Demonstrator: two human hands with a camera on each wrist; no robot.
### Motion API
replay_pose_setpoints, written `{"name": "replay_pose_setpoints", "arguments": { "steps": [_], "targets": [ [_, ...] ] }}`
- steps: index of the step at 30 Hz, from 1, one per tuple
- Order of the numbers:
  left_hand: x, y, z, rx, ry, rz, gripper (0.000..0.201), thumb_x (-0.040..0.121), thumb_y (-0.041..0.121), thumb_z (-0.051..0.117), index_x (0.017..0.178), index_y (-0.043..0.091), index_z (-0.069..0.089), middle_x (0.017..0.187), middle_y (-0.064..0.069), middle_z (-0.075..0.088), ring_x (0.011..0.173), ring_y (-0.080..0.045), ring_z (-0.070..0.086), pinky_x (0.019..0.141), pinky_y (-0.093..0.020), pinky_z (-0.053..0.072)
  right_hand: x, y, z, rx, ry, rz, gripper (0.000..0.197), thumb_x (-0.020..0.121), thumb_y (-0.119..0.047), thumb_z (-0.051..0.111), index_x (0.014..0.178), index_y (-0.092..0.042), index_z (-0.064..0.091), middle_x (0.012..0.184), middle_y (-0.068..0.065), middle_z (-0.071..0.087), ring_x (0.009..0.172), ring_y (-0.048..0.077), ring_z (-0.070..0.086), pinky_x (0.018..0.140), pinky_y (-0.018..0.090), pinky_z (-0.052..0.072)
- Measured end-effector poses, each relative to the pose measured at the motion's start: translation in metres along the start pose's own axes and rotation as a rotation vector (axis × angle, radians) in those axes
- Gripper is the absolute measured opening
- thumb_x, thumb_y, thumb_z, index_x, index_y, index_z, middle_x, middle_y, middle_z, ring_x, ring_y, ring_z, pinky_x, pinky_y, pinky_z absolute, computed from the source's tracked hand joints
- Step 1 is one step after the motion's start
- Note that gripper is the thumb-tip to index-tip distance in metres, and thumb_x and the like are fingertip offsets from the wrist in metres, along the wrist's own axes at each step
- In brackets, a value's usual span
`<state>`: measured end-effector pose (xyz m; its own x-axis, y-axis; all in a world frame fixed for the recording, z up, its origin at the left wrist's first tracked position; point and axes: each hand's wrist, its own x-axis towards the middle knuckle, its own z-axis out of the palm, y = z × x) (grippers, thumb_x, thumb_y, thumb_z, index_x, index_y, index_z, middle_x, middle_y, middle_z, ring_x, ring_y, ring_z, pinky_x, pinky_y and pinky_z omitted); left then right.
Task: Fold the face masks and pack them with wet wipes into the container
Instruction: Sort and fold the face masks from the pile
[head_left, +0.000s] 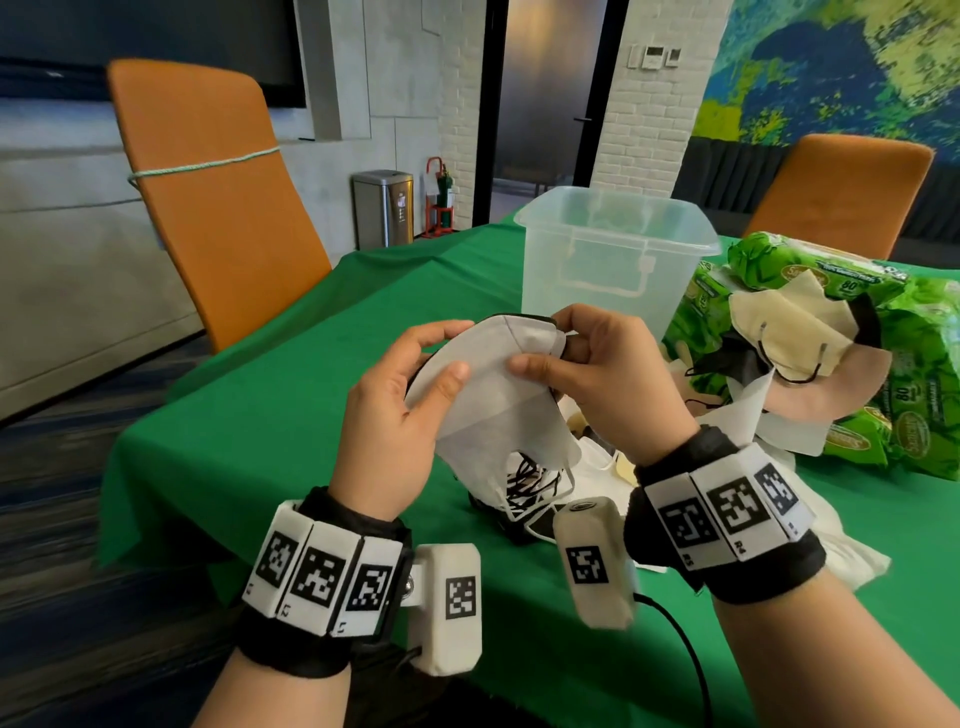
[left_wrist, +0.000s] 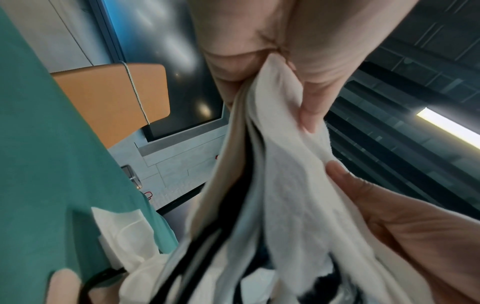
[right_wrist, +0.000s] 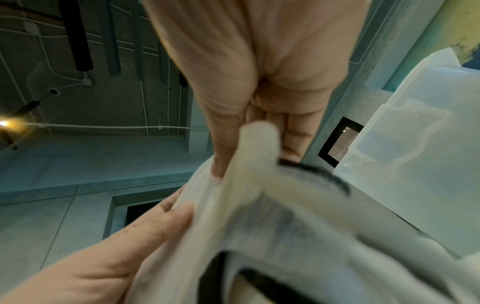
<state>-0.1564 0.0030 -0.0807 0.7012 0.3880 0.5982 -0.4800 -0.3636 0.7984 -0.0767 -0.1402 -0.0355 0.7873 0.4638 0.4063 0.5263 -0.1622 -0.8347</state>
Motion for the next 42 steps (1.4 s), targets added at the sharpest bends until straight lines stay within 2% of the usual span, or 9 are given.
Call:
{"name": "replay_pose_setpoints", "arguments": {
  "steps": [6,14,17,21,24,26,28,32,42],
  "targets": [
    [0.001,-0.004,0.002,-0.033,0.025,-0.018,0.029,0.075,0.020,0.066,0.090,0.045,0.066,0.083,0.008,0.072,0.074,-0.009,0.066,0.069,-0.022,0.051,-0.001,-0.001,-0.002,-0.012,-0.046,-0.015,0.024,0.073,-0.008,0.075,0.083,-0.019,0.055,0.073,0.009,0.071,0.062,0.022,0.065,0.064,0.041,0.056],
    [0.001,-0.006,0.002,-0.027,0.155,-0.005,0.035,0.076,0.018,0.066,0.101,0.041,0.059,0.077,-0.008,0.070,0.071,-0.016,0.064,0.072,-0.033,0.052,0.002,0.005,-0.001,-0.044,-0.045,-0.017,0.025,0.074,-0.010,0.074,0.087,-0.020,0.056,0.076,0.014,0.069,0.073,0.036,0.064,0.073,0.054,0.051],
    [0.003,-0.009,0.001,0.002,0.089,-0.024,0.033,0.073,0.023,0.066,0.089,0.052,0.062,0.079,0.010,0.071,0.072,-0.010,0.065,0.071,-0.031,0.053,0.002,0.005,-0.001,-0.073,-0.030,-0.078,0.019,0.077,-0.007,0.071,0.083,-0.017,0.057,0.078,0.014,0.066,0.074,0.036,0.061,0.074,0.053,0.050],
    [0.005,-0.006,0.002,0.037,0.014,-0.025,0.031,0.074,0.027,0.064,0.086,0.056,0.058,0.085,0.021,0.069,0.079,-0.004,0.064,0.075,-0.025,0.052,0.002,0.004,0.000,-0.156,-0.087,-0.148,0.013,0.083,-0.004,0.061,0.084,-0.017,0.058,0.075,0.009,0.060,0.068,0.027,0.053,0.070,0.047,0.047],
    [0.003,-0.003,0.005,0.068,0.009,-0.002,0.033,0.077,0.028,0.063,0.094,0.055,0.054,0.092,0.009,0.071,0.085,-0.012,0.067,0.079,-0.037,0.054,0.000,0.001,0.003,-0.157,-0.079,-0.154,0.025,0.083,-0.005,0.063,0.093,-0.027,0.057,0.076,0.004,0.061,0.069,0.020,0.056,0.068,0.034,0.048],
    [0.000,-0.002,0.006,0.076,0.034,0.019,0.038,0.078,0.023,0.063,0.099,0.053,0.053,0.087,0.000,0.071,0.081,-0.019,0.067,0.076,-0.044,0.054,-0.004,-0.002,0.004,-0.182,0.033,-0.200,0.037,0.078,-0.006,0.069,0.100,-0.031,0.054,0.083,-0.001,0.058,0.070,0.009,0.054,0.065,0.011,0.042],
    [-0.002,0.000,0.006,0.087,0.061,0.034,0.041,0.078,0.021,0.062,0.103,0.052,0.052,0.079,-0.012,0.068,0.073,-0.031,0.064,0.070,-0.050,0.053,-0.007,-0.006,0.004,-0.222,0.135,-0.283,0.038,0.074,-0.008,0.074,0.099,-0.030,0.056,0.092,-0.001,0.053,0.079,0.006,0.053,0.069,0.004,0.036],
    [-0.003,0.000,0.007,0.021,0.087,0.030,0.044,0.079,0.015,0.062,0.101,0.051,0.056,0.091,-0.001,0.073,0.084,-0.021,0.069,0.079,-0.047,0.055,-0.009,-0.009,0.007,-0.235,0.145,-0.299,0.023,0.072,-0.017,0.077,0.092,-0.024,0.068,0.091,0.004,0.052,0.079,0.002,0.047,0.068,0.005,0.036],
    [-0.003,-0.003,0.004,0.030,0.082,0.019,0.032,0.078,0.017,0.063,0.094,0.044,0.064,0.095,0.012,0.072,0.092,-0.012,0.068,0.085,-0.036,0.053,-0.008,-0.005,0.016,-0.140,0.176,-0.327,0.021,0.066,-0.019,0.080,0.072,-0.028,0.062,0.075,-0.008,0.048,0.066,0.005,0.046,0.062,0.009,0.037]
  ]
}}
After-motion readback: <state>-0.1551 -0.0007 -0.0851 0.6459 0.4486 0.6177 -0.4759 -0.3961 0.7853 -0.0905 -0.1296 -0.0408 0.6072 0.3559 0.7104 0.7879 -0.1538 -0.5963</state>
